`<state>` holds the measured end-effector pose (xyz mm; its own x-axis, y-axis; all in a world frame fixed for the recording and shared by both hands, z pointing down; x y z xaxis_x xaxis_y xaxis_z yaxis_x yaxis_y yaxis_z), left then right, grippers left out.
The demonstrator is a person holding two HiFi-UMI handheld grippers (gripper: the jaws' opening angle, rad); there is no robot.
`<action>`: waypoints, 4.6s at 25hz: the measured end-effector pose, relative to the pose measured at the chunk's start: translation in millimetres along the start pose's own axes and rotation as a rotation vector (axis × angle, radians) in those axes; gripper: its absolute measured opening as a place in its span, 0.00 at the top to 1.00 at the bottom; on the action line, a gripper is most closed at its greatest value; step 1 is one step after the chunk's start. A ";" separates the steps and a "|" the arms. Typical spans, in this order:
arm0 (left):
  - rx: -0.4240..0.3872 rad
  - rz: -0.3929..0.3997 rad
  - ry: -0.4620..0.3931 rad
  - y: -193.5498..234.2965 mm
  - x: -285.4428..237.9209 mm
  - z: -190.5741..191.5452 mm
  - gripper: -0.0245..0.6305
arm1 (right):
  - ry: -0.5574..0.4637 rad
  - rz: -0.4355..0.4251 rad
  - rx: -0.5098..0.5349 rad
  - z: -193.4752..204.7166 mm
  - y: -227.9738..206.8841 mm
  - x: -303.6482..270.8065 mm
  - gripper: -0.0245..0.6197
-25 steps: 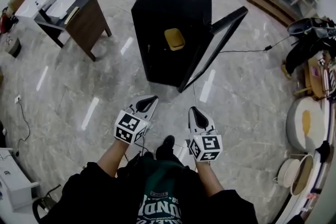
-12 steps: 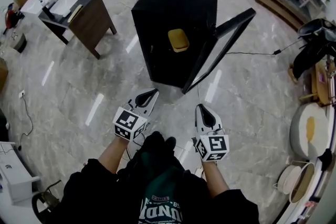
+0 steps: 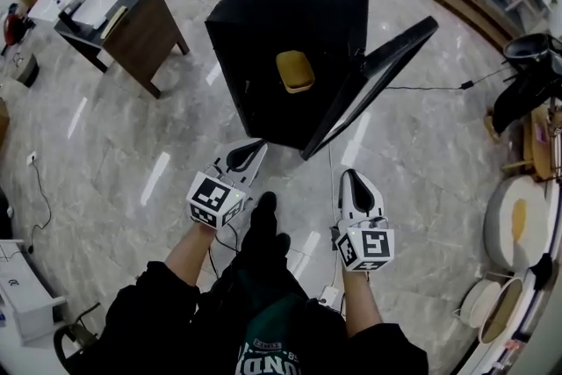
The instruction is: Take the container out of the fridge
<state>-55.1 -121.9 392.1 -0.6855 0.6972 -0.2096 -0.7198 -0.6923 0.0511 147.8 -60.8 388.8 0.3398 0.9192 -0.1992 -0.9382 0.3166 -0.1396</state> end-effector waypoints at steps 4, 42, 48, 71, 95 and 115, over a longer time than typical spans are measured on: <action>-0.028 0.006 -0.007 11.0 -21.1 0.0 0.94 | -0.040 -0.004 0.032 -11.3 -5.6 -19.2 0.90; -0.445 0.102 0.279 99.1 -173.2 123.8 0.73 | 0.063 -0.058 0.150 58.3 26.3 -65.1 0.90; -0.541 0.138 0.362 103.2 -198.1 143.4 0.72 | 0.095 -0.042 0.148 70.9 18.0 -59.5 0.90; -0.840 0.239 0.612 121.4 -268.8 179.3 0.71 | 0.103 0.009 0.124 78.5 -3.2 -58.6 0.90; -1.025 0.287 0.762 133.5 -302.1 209.0 0.75 | 0.126 0.052 0.125 89.5 -26.4 -56.6 0.90; -1.028 0.385 0.867 124.6 -318.3 213.2 0.91 | 0.150 0.083 0.111 95.1 -36.0 -53.1 0.90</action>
<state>50.1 -390.5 673.4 -0.2620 0.3604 -0.8953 0.1561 -0.8996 -0.4078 157.3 -98.7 496.6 0.2587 0.9009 -0.3486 -0.9622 0.2721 -0.0109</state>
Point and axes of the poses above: the fingertips, and each gripper's own axes: x backward along the fingers, y to its left, z out of its underside, the point moved 3 cm from there along x, backward along the fingers, and after that the axes turned 1 degree about z, right-handed, at the moved point
